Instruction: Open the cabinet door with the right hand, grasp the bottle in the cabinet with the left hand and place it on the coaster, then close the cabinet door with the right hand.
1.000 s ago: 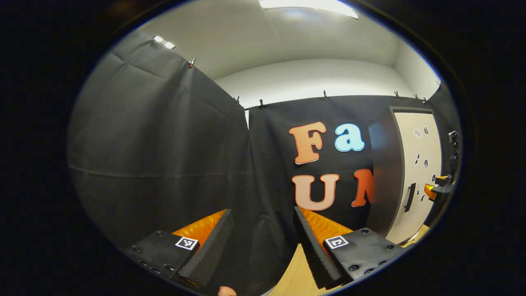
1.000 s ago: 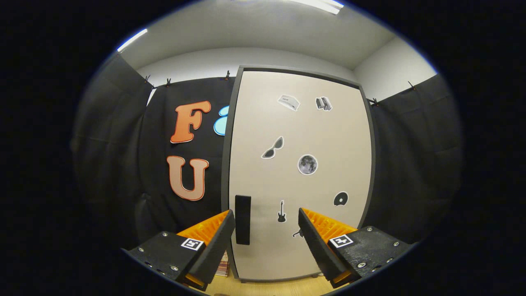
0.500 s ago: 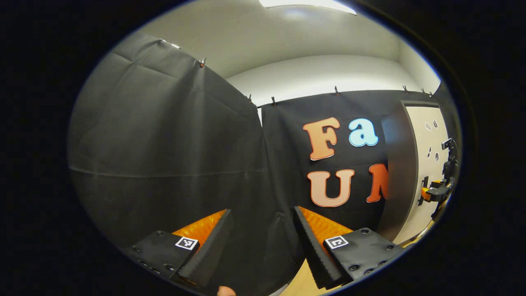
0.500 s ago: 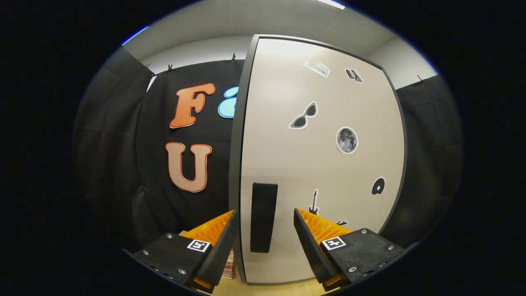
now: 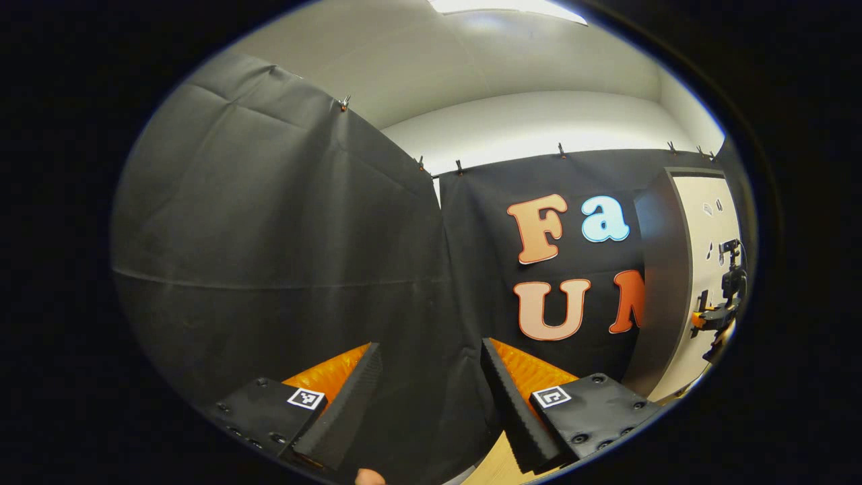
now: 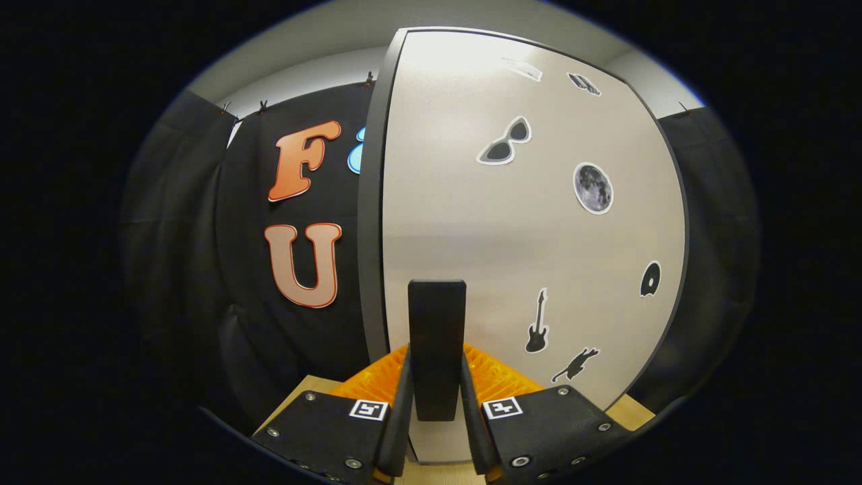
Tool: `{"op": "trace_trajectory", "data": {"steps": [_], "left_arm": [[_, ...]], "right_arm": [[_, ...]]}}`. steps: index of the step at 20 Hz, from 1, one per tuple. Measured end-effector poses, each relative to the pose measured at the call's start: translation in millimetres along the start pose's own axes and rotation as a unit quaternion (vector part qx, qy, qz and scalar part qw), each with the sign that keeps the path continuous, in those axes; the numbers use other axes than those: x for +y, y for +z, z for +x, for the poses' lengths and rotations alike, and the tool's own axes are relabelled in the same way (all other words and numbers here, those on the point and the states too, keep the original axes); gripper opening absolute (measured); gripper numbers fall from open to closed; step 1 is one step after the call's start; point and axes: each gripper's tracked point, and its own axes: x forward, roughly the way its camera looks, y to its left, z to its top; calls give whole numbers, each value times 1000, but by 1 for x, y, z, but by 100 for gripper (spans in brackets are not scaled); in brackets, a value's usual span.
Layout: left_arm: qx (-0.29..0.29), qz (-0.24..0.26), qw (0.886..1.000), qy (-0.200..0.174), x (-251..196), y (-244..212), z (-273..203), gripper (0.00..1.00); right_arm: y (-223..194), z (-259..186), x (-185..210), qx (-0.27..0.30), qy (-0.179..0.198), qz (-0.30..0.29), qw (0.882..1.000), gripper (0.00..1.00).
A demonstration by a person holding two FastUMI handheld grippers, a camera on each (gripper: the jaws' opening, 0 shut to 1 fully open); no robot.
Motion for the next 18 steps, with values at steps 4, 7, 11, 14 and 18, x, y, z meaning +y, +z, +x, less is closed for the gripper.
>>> {"op": "trace_trajectory", "data": {"steps": [4,7,11,14,18], "left_arm": [[3,-4,1000,-3,0,-4,-4,94],[4,-8,1000,-7,-1,-6,-5,94],[1,-10,1000,-10,5,-2,-19,93],[1,-12,1000,-17,7,-3,-26,96],[3,-14,1000,-19,8,-4,-30,96]], "right_arm": [[-1,-4,0,9,1,13,1000,29],[0,-10,0,9,-5,14,1000,22],[2,-22,-6,5,-12,13,1000,22],[4,-32,-9,3,-16,14,1000,22],[3,-42,-17,-2,-19,10,1000,21]]}}
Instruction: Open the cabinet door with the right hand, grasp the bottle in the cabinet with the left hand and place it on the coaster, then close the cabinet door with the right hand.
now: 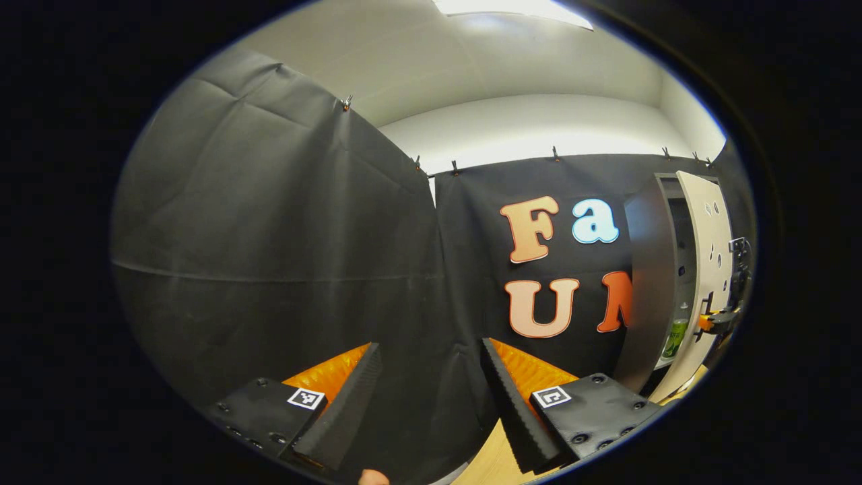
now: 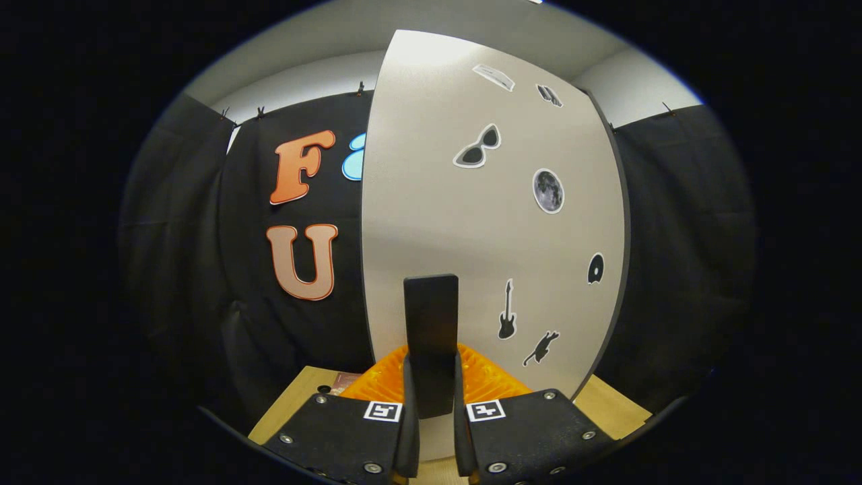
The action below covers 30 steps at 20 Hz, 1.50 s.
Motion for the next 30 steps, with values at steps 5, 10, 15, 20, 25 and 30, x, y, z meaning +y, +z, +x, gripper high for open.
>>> {"op": "trace_trajectory", "data": {"steps": [5,10,15,20,25,30], "left_arm": [[3,-3,1000,-8,-6,-2,-4,96],[2,-8,999,-32,-32,-2,-1,96],[0,-11,998,-64,-67,-2,4,94],[9,-26,994,-104,-115,-6,9,94],[0,-21,992,-127,-159,4,7,94],[-1,-22,989,-148,-205,9,-1,94]], "right_arm": [[-1,-12,-11,-5,0,-5,1000,20],[-2,-26,-26,-9,-10,-14,1000,19],[-2,-37,-44,-10,-34,-13,999,16],[-3,-46,-64,-9,-66,-15,998,10],[-3,-53,-80,-11,-87,-6,996,1],[-3,-56,-93,-7,-89,-4,996,0]]}}
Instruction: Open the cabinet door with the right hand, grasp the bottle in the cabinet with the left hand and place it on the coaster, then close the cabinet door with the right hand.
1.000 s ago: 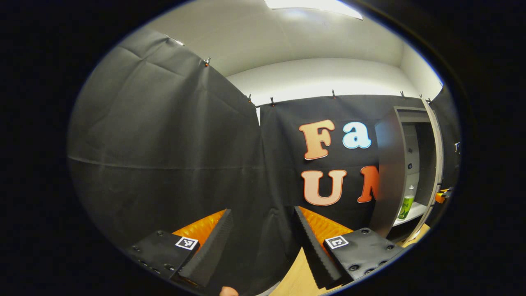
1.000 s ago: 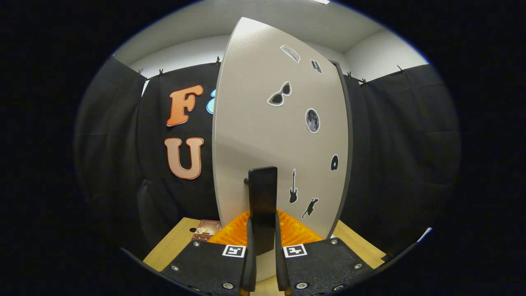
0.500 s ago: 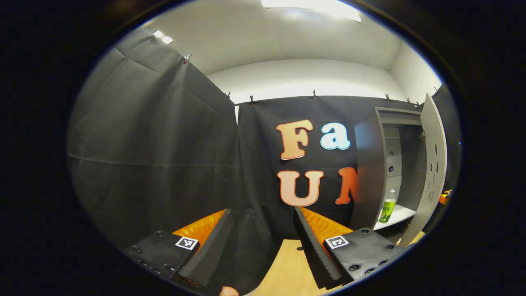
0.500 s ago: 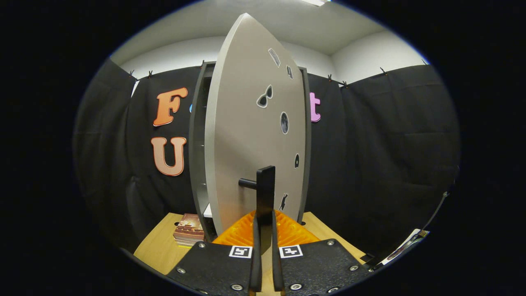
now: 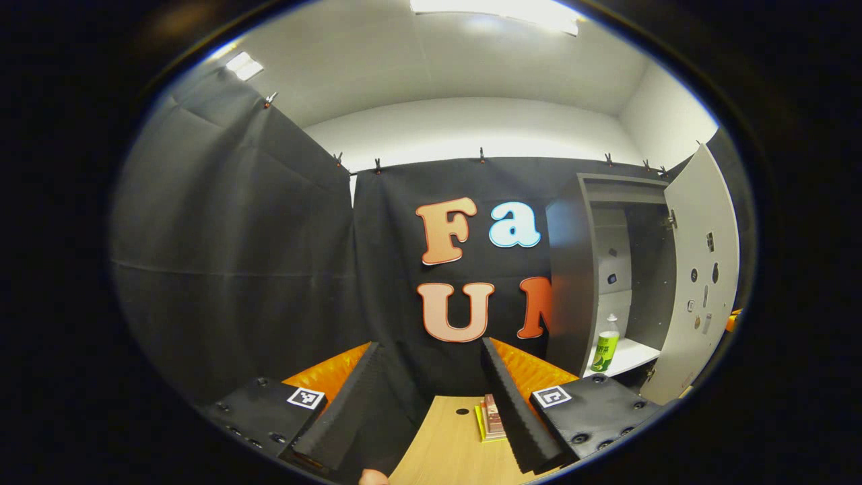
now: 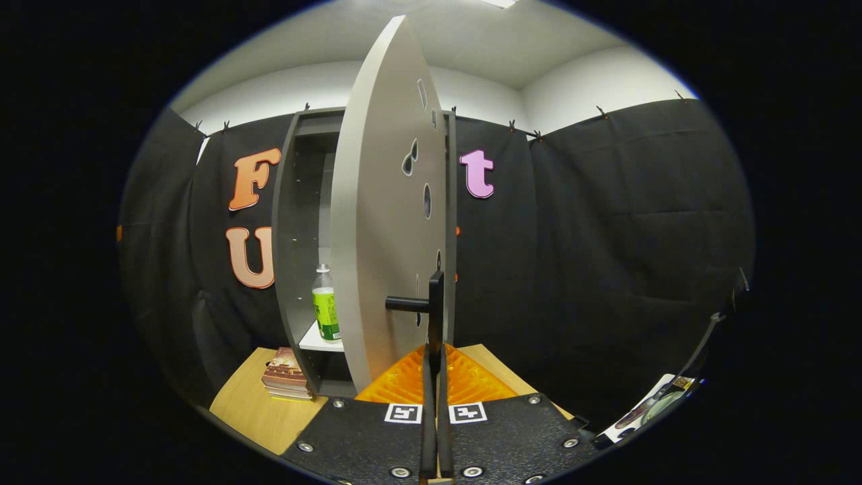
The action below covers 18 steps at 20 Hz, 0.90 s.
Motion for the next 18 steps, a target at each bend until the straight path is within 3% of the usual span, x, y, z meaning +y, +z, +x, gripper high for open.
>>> {"op": "trace_trajectory", "data": {"steps": [10,11,12,18], "left_arm": [[7,-5,1000,-23,-84,0,7,94],[7,-6,1000,-25,-94,0,8,94],[9,-9,1000,-28,-104,-2,8,94],[19,-8,999,-43,-161,-7,7,96]], "right_arm": [[-1,2,-15,5,27,4,1000,0],[-1,2,-17,5,30,5,1000,5],[-1,3,-18,5,32,6,999,0],[-2,7,-22,5,49,8,999,0]]}}
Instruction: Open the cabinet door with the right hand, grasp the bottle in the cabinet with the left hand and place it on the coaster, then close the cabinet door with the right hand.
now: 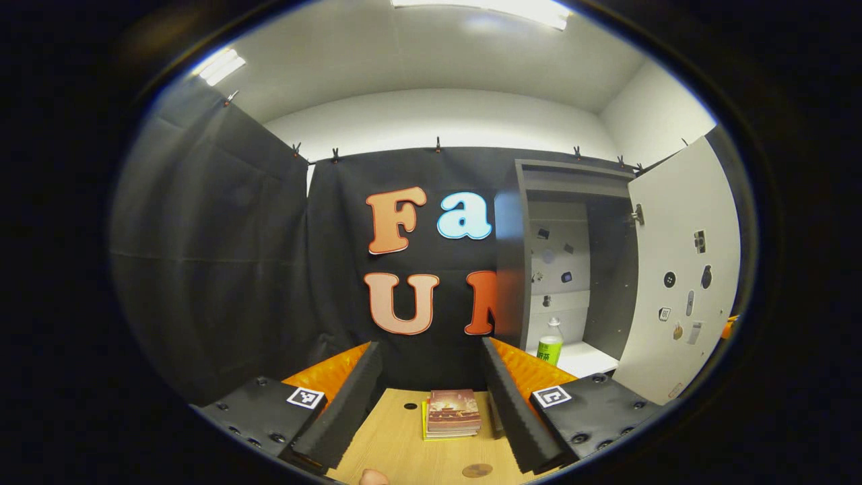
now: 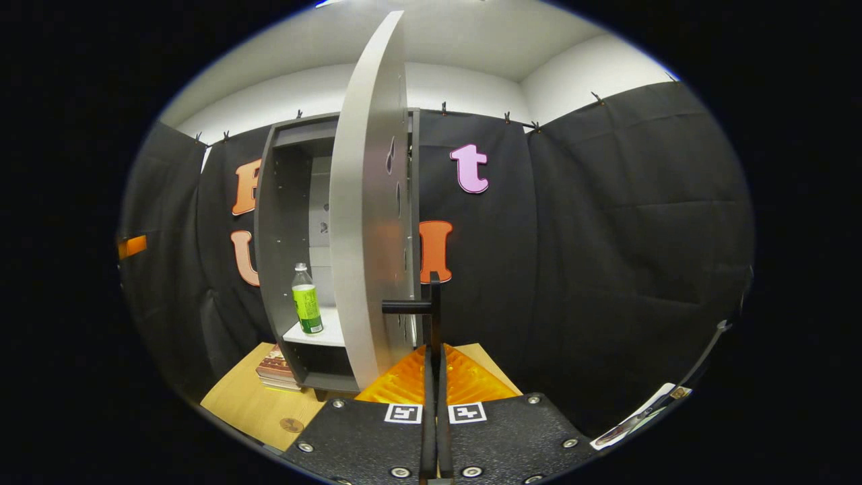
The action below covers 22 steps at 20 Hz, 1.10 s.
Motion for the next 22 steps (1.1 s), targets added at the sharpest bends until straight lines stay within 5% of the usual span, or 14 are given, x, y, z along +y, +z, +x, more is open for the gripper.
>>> {"op": "trace_trajectory", "data": {"steps": [11,22], "left_arm": [[3,-6,999,-45,-123,-14,27,94],[12,-8,995,-101,-242,-51,105,94]], "right_arm": [[6,0,-1,-16,48,2,999,6],[10,1,-33,-29,-17,3,999,24]]}}
